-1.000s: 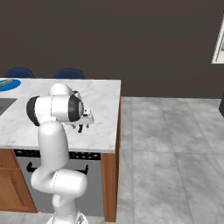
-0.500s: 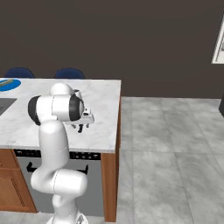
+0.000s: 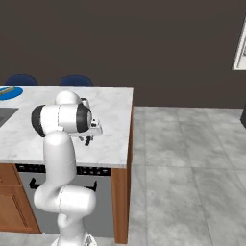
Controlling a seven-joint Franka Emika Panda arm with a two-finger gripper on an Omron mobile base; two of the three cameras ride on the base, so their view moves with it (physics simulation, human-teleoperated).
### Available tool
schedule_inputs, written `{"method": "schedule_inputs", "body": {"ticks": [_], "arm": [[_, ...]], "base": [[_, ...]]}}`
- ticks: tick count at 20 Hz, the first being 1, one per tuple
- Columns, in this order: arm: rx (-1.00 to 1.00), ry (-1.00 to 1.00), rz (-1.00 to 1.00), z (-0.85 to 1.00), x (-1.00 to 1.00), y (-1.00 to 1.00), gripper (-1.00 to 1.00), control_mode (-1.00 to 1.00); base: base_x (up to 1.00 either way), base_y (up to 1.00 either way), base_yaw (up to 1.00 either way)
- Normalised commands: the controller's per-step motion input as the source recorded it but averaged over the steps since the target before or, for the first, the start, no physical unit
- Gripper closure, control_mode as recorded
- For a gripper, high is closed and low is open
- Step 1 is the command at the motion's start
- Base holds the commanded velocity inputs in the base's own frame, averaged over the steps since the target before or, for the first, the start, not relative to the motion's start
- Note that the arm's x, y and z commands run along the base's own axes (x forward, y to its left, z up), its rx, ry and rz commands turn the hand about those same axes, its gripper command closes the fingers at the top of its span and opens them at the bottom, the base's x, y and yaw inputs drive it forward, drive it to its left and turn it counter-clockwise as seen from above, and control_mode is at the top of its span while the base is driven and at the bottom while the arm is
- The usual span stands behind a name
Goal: Retrieve the butter from the fridge and place it on a plate on the dining table. Then retrieve the butter knife by the fridge and place it near the plate.
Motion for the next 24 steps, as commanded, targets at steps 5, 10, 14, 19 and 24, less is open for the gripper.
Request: {"method": "schedule_inputs", "body": {"ticks": [5,10,14,19,24], "arm": [[0.00,0.04,0.00,-0.14,0.00,0.00,1.00,-1.00],[0.00,0.03,-0.01,0.00,0.00,0.00,1.00,-1.00],[0.00,0.00,0.00,0.00,0.00,0.00,1.00,-1.00],[0.00,0.03,0.00,0.33,-0.01,0.00,1.00,-1.00],[0.00,0.02,0.00,0.75,-0.26,0.00,1.00,-1.00]], "base": [[0.00,0.00,0.00],[0.00,0.00,0.00],[0.00,0.00,0.00],[0.00,0.00,0.00],[0.00,0.00,0.00]]}}
